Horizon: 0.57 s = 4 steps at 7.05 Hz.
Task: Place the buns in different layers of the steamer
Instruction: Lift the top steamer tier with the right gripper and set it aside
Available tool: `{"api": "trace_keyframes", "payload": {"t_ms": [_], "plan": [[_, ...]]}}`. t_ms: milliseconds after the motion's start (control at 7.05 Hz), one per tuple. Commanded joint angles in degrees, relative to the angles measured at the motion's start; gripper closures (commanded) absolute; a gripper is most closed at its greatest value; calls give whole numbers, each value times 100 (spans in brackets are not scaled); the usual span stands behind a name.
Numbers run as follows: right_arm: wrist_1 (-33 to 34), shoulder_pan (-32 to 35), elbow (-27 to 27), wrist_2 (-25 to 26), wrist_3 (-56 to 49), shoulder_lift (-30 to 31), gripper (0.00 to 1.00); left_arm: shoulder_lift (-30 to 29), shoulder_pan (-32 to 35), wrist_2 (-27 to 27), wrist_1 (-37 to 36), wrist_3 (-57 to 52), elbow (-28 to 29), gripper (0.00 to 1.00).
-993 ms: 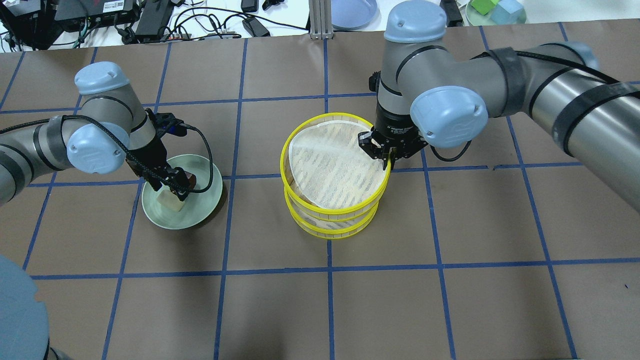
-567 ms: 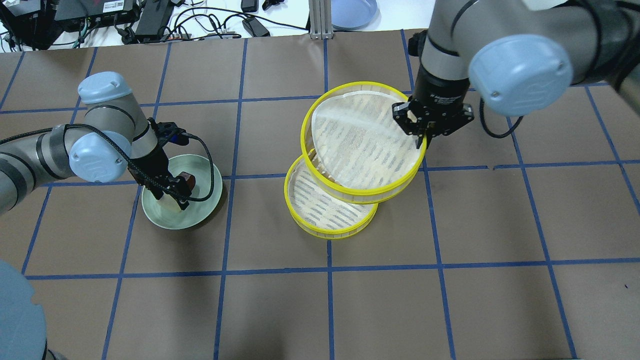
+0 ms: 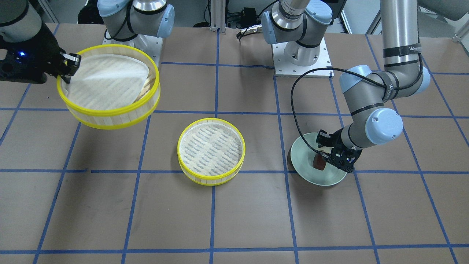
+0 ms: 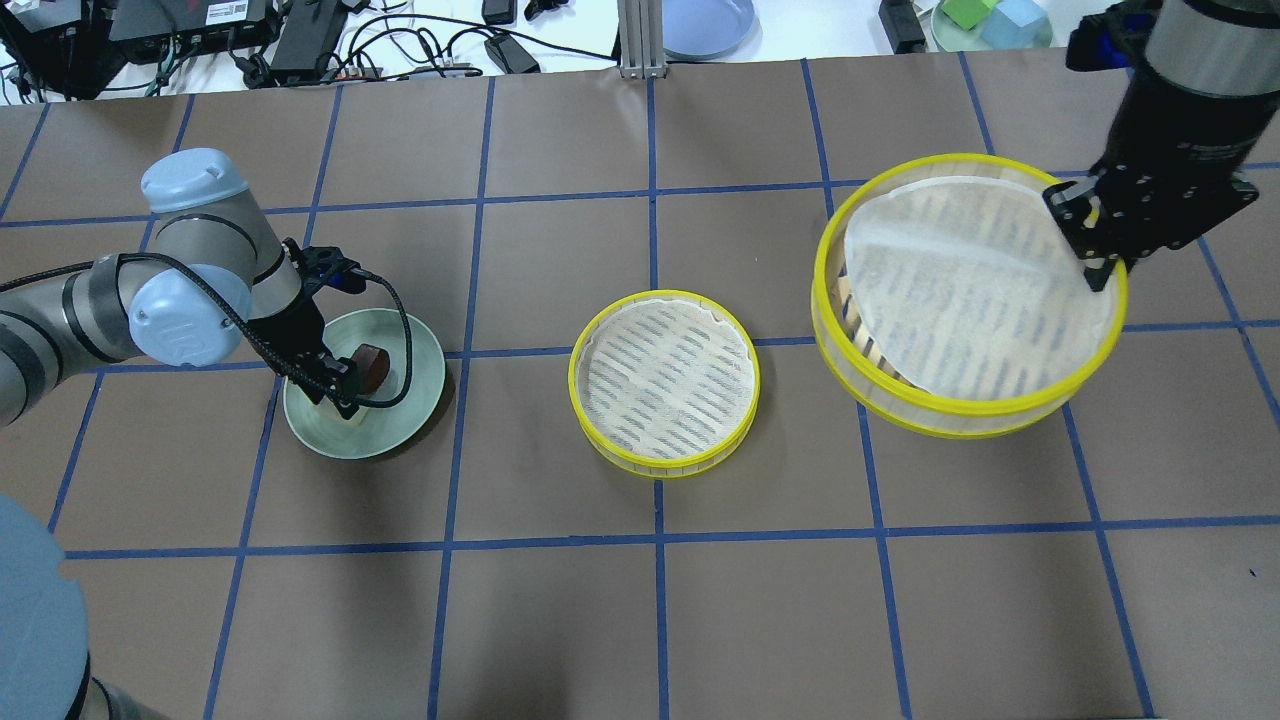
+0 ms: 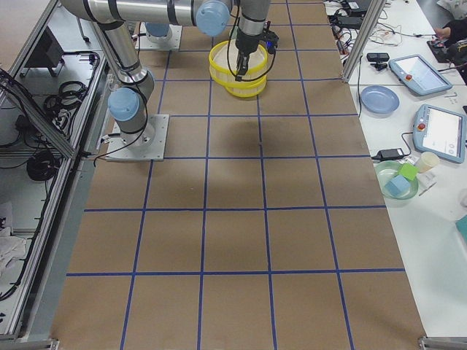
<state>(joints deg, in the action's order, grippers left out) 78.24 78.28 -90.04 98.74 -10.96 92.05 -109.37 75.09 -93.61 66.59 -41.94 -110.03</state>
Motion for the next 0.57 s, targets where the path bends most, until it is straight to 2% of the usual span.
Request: {"api": "trace_keyframes", "payload": {"t_ms": [0, 142, 425], "plan": [[-81, -261, 4, 137, -309, 85, 100, -14, -3, 9, -32, -7, -1, 87], [-115, -269, -14, 120, -301, 155, 100, -14, -3, 0, -32, -16, 7, 100], [-107, -427, -14, 84, -257, 208, 100, 100, 14, -17, -23, -34, 156, 100]]}}
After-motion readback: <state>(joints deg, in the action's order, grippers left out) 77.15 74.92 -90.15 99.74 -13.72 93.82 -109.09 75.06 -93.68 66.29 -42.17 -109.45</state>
